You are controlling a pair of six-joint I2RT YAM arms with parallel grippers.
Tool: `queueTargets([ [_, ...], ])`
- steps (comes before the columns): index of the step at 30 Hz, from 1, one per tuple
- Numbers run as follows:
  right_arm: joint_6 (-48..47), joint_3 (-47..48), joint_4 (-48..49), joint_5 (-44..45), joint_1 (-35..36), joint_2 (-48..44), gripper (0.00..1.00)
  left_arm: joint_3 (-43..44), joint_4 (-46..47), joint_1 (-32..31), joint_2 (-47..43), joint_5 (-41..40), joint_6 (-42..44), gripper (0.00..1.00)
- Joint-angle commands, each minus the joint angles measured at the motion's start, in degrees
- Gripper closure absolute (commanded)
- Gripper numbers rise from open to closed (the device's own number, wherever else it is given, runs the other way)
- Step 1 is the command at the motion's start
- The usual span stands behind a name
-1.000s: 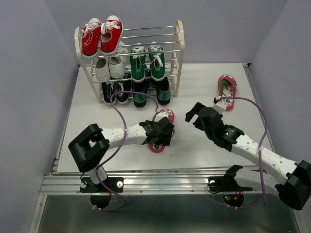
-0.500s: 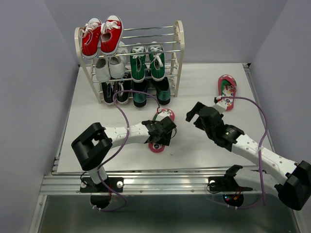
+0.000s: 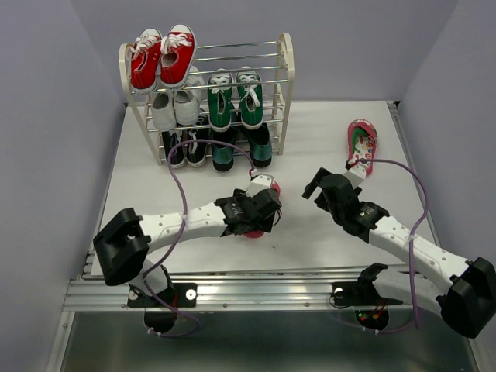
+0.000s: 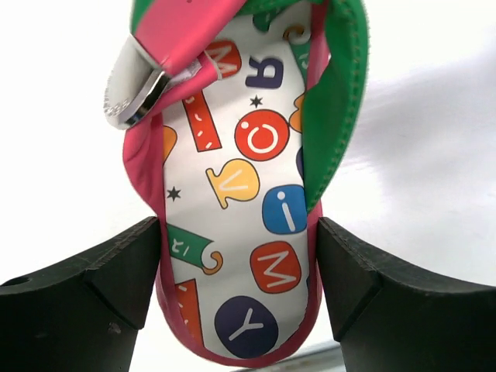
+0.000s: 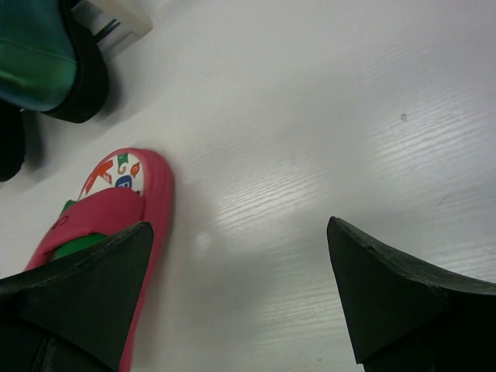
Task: Place and organize the shoes onto the shoe shelf
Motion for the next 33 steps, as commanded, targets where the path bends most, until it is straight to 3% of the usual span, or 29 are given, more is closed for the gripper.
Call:
queueTargets([
  [1, 0.6, -1.9, 0.4, 2.4, -1.7, -0.5, 0.00, 2.1, -0.4, -2.8, -9.4, -5.5, 0.7, 1.00],
  [15, 0.4, -4.7, 0.3, 3.2, -4.4, -2.7, 0.00, 7.8, -1.0, -4.6, -20.3, -8.2, 6.2, 1.00],
  [22, -1.0, -5.1, 0.4, 2.5, -4.4, -3.7, 0.00, 3.7, -1.0, -4.6, -17.6, -0.5, 5.5, 1.00],
  [25, -1.7, -5.1, 0.5, 2.0, -4.4, -4.0, 0.00, -1.4, -0.1, -5.2, -16.4, 10.0, 2.2, 1.00],
  [28, -1.7, -5.3, 0.4, 1.8, -4.4, -4.1, 0.00, -7.3, 0.7, -7.0, -14.9, 14.1, -2.3, 1.00],
  [33, -2.3, -5.1, 0.8, 0.9, -4.4, -3.3, 0.00, -9.5, 0.9, -8.7, -10.6, 14.0, -5.6, 1.00],
])
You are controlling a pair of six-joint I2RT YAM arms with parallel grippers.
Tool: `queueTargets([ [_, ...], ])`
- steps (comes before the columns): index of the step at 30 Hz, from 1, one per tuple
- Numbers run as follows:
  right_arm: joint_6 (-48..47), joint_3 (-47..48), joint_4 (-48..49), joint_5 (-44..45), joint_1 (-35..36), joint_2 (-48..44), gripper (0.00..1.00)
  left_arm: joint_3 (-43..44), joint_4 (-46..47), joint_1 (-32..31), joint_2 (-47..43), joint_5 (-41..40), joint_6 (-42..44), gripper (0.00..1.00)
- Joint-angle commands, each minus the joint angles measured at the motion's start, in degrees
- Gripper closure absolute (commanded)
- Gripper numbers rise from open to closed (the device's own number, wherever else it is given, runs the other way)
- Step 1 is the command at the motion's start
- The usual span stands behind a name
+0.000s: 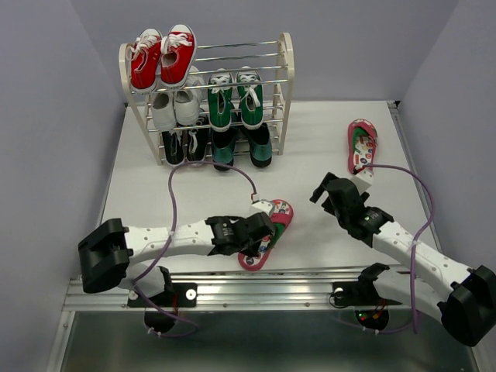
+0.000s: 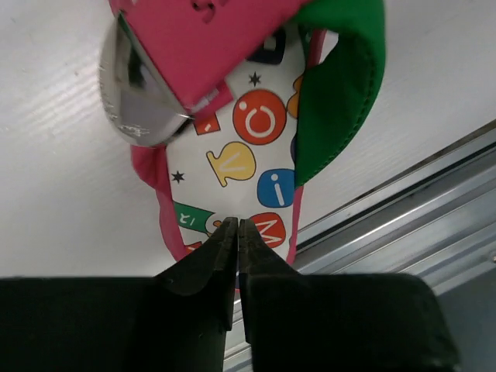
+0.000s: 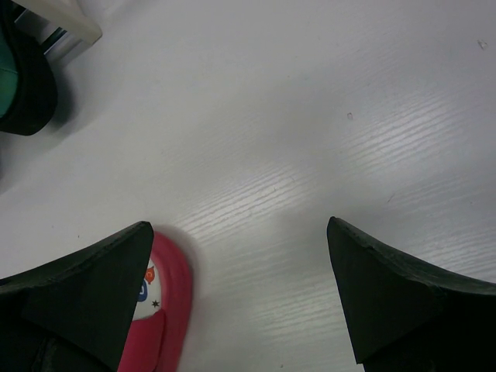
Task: Place and organize the shoes onto the shoe shelf
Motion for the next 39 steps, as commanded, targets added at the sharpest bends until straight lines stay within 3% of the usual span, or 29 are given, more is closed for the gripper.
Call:
queueTargets([
  [1, -1.2, 0.0, 1.4, 0.1, -0.3, -0.1, 0.00, -0.4, 1.3, -1.2, 2.9, 2.8, -4.0, 0.87],
  [4, -1.7, 0.5, 1.5, -0.3, -0.3, 0.1, 0.00, 0.7, 2.1, -1.2, 5.2, 2.2, -3.7, 0.36],
  [5, -1.8, 0.5, 1.4, -0.5, -0.3, 0.1, 0.00, 0.8, 2.0, -1.2, 5.5, 1.9, -3.5, 0.13],
  [7, -2.1, 0.6, 1.4, -0.5, -0.3, -0.2, 0.00, 0.9, 2.0, -1.3, 6.3, 1.8, -3.2, 0.01],
  [14, -2.8, 0.3, 2.3, -1.9, -0.3, 0.4, 0.00, 1.3, 0.9, -1.3, 5.8, 2.1, -1.3, 0.01],
  [24, -4.4, 0.3, 4.2, -4.1, -0.3, 2.0, 0.00, 3.2, -10.9, -1.3, 3.2, -11.2, -3.7, 0.01],
  [39, -4.9, 0.3, 4.3, -5.4, -0.3, 1.8, 0.00, 0.2, 5.0, -1.1, 5.2, -0.2, 2.1, 0.01],
])
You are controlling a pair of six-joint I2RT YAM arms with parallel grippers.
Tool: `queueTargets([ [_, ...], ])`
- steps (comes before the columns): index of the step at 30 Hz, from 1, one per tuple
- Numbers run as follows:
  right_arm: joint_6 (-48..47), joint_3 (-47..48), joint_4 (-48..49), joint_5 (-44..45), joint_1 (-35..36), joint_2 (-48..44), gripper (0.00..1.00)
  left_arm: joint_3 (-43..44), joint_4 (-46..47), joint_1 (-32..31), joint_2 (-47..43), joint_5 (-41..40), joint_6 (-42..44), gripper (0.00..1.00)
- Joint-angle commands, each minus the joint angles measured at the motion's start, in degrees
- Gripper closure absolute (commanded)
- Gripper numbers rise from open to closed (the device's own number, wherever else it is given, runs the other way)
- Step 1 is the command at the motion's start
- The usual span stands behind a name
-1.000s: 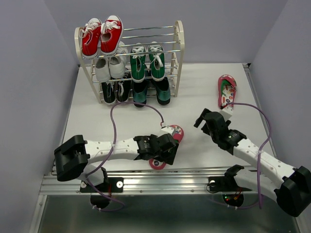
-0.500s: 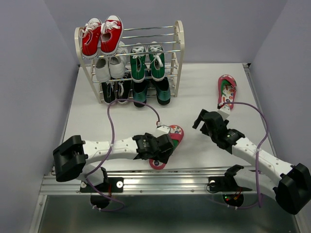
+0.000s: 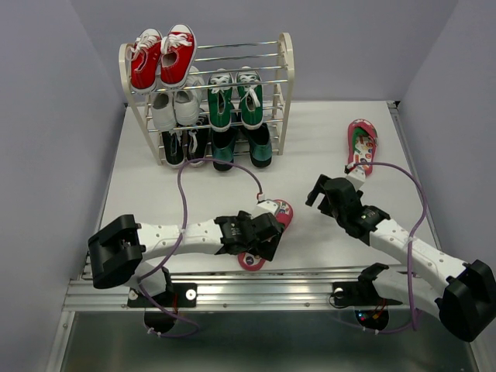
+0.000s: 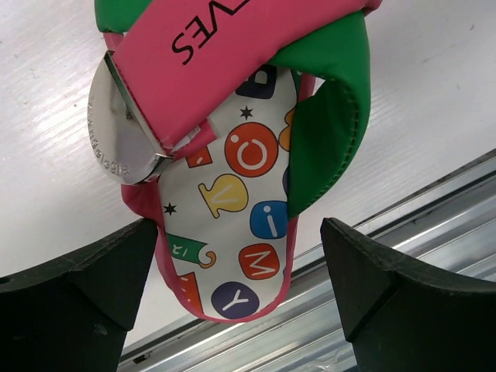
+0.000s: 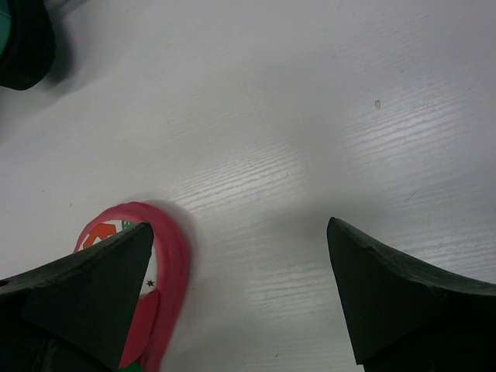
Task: Place and organize the shoes onto the shoe shelf
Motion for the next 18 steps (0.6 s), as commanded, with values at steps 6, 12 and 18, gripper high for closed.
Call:
queueTargets([
  [6, -1.1, 0.5, 2.6, -0.2, -0.3, -0.6, 0.00, -1.0, 2.2, 0.3, 3.5, 0.2, 0.4, 0.01],
  [12, -1.2, 0.3, 2.6, -0.5, -0.3, -0.4, 0.00, 0.9, -2.5, 0.3, 5.2, -2.7, -2.2, 0.01],
  [18, -1.2, 0.3, 2.7, -0.2, -0.3, -0.1, 0.00, 0.5, -1.0, 0.2, 5.5, -1.8, -2.6, 0.01],
])
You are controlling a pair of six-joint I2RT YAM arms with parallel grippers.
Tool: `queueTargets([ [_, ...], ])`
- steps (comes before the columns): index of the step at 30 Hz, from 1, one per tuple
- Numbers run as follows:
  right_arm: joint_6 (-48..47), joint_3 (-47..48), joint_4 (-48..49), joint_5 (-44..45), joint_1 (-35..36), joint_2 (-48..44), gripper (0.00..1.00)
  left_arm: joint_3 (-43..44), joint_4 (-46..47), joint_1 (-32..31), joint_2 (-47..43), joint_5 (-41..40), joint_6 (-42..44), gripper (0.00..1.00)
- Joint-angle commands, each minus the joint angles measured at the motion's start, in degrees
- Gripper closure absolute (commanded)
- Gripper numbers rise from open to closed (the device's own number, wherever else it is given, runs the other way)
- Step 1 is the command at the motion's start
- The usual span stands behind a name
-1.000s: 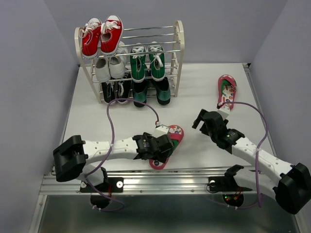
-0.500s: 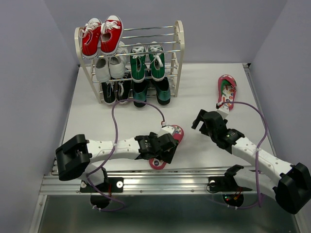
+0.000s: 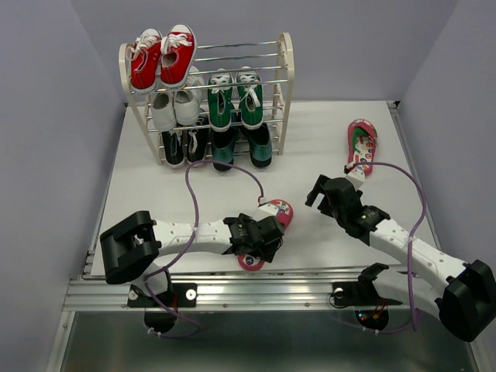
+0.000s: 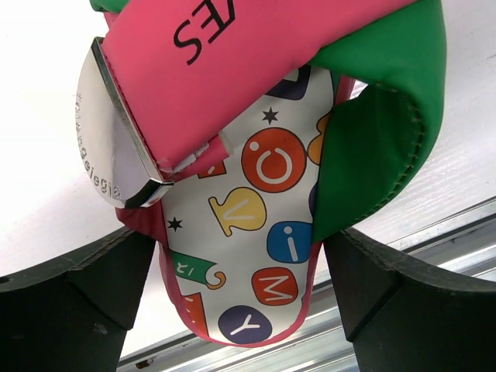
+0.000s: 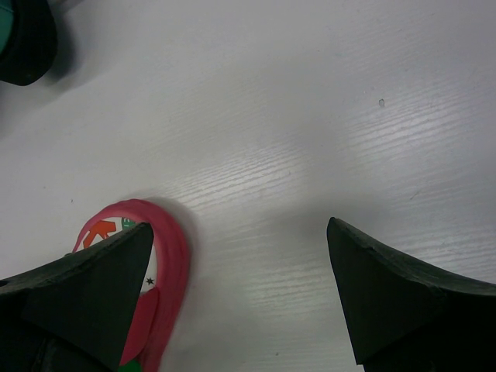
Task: Place and organize the shoes onto the shoe shelf
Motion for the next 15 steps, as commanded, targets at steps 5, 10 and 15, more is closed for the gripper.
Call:
queueTargets([
  [5, -1.2, 0.3, 2.6, 0.9, -0.3, -0.3, 0.00, 1.7, -0.2, 0.1, 3.5, -0.5, -1.0, 0.01],
  [10, -1.4, 0.2, 2.6, 1.2, -0.3, -0.6, 0.00, 2.4, 0.2, -0.3, 6.6, 0.0, -0.8, 0.01],
  [15, -1.4, 0.1, 2.6, 1.7, -0.3, -0.8, 0.00, 2.7, 0.9, -0.5, 8.1, 0.1, -0.8, 0.05],
])
